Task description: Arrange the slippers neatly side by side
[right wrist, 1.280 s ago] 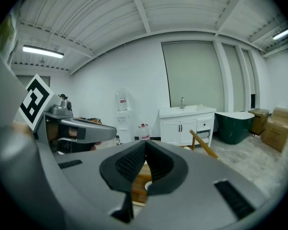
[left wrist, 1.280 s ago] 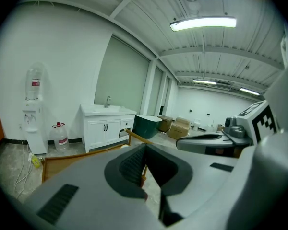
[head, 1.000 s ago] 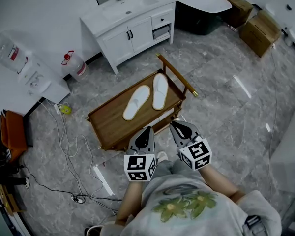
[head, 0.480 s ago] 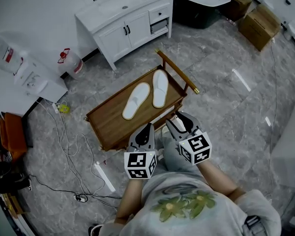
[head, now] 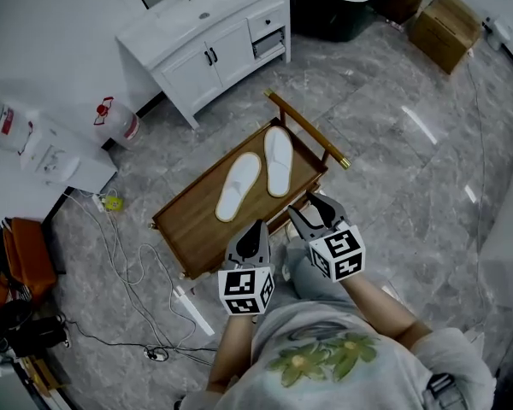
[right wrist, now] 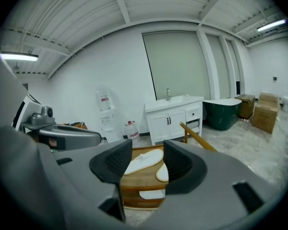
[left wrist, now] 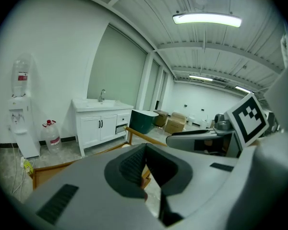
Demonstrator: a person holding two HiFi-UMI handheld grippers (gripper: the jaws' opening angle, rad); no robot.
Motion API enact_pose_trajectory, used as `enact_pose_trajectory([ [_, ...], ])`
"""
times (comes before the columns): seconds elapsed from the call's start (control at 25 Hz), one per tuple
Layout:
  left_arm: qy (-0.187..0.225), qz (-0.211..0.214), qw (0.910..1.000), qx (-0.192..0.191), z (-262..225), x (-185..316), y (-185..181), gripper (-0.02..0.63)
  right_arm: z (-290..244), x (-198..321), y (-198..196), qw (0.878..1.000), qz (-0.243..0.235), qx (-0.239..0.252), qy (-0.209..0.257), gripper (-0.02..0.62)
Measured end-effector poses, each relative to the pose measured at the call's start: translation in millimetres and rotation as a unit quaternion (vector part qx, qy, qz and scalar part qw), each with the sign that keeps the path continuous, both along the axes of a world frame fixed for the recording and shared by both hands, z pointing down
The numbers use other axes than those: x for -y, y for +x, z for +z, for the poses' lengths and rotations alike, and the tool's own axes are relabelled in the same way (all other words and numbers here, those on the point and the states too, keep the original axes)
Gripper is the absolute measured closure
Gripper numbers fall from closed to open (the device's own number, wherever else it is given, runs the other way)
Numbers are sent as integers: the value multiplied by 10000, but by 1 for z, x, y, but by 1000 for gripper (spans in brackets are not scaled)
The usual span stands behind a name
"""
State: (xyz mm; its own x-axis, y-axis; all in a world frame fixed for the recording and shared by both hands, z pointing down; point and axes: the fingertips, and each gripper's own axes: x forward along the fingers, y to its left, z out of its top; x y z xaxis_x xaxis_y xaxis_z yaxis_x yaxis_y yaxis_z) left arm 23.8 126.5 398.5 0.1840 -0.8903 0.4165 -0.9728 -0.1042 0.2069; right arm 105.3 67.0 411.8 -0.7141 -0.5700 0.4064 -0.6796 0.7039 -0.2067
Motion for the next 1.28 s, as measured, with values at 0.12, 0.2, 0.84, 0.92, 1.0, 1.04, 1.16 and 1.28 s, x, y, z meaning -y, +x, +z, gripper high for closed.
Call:
enact_pose_trajectory([
  [0.12,-84,87,9999,15,7,14,-3,591,8,13,-8,9999,9,-49,-139,400],
  [0.2,-142,124,9998,1,12,25,-5,591,13,21,-13,9997,-1,-74,-224,399],
  [0.84,-500,-45,9987,-54,50,90,-42,591,74,98,-40,9948,226,-214,-974,399],
  [0.92,-541,-65,9985,-67,57,97,-46,591,84,108,-45,9941,208,-280,-1029,399],
  [1.0,-580,-99,9982,-65,66,103,-51,591,95,119,-51,9936,198,-328,-1064,399],
  [1.04,-601,-126,9981,-56,70,105,-54,591,100,124,-54,9934,197,-349,-1076,399],
  [1.16,-690,-255,9973,-55,83,112,-66,591,114,137,-63,9926,198,-396,-1128,399],
  [1.28,-785,-348,9962,-121,93,117,-74,591,127,148,-69,9914,204,-451,-1209,399],
])
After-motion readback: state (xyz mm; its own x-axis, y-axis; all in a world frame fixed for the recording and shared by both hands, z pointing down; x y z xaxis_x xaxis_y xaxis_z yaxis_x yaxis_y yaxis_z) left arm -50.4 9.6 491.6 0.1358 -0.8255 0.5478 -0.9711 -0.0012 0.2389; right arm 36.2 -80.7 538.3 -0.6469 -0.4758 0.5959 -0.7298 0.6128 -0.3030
